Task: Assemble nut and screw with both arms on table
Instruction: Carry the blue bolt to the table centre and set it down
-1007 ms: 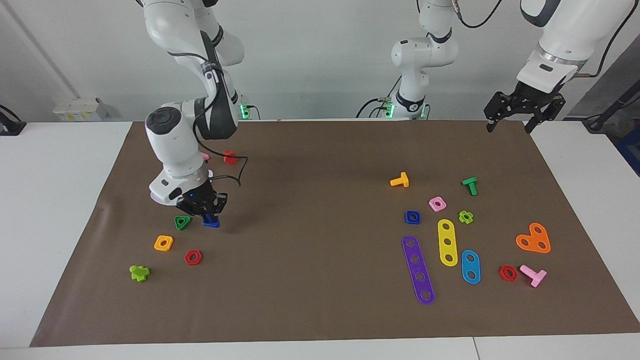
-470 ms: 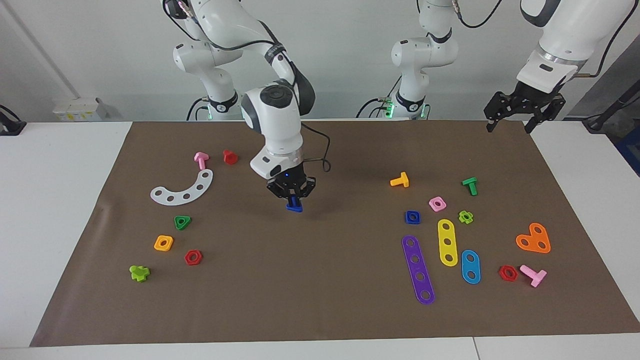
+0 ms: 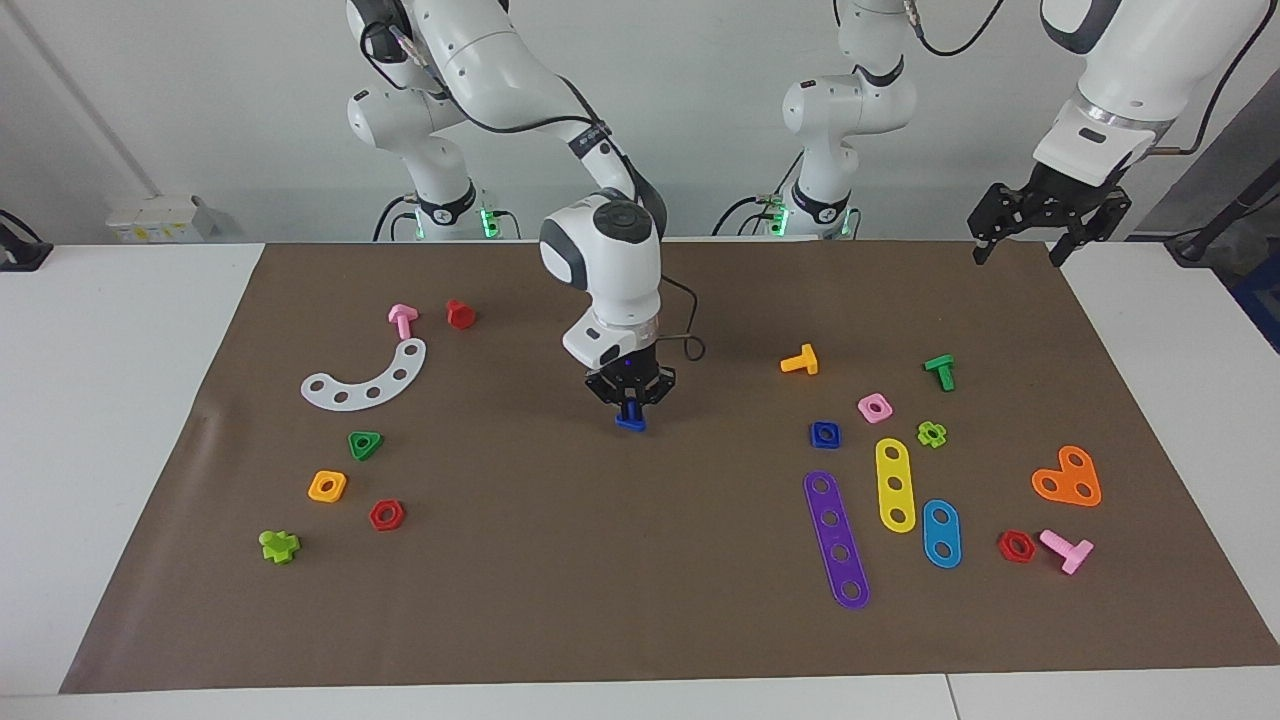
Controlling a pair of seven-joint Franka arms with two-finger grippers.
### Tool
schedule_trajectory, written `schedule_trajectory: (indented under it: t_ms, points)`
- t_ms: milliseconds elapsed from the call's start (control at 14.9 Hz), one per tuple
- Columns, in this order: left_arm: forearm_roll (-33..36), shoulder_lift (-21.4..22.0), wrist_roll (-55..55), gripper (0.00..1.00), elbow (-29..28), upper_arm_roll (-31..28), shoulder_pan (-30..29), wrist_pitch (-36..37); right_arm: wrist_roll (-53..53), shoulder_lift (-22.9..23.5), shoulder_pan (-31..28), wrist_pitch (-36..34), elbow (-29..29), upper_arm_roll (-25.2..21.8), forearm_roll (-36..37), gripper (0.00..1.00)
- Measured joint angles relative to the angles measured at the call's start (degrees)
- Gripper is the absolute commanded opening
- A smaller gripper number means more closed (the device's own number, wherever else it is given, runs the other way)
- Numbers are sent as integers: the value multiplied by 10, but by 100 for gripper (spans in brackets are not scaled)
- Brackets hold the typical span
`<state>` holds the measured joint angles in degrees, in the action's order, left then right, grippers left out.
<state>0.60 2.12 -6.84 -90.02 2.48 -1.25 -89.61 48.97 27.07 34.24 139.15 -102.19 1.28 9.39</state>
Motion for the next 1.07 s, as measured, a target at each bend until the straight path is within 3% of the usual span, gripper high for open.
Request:
schedule_trajectory:
  t_ms: [67, 134, 201, 604, 1075]
  points:
    - [0, 0, 0, 100, 0, 0, 0, 0, 5, 2, 0, 5, 0, 0, 0, 0]
    - [0, 0, 0, 100, 0, 0, 0, 0, 15, 4, 2, 11, 0, 0, 0, 46]
    - [0, 0, 0, 100, 0, 0, 0, 0, 25, 8, 4, 17, 0, 0, 0, 99]
    - [0, 0, 0, 100, 0, 0, 0, 0, 34, 0, 2, 13, 14, -11, 0, 100]
    - [0, 0, 0, 100, 0, 0, 0, 0, -57, -139, -119, -105, 23, -16, 3, 100]
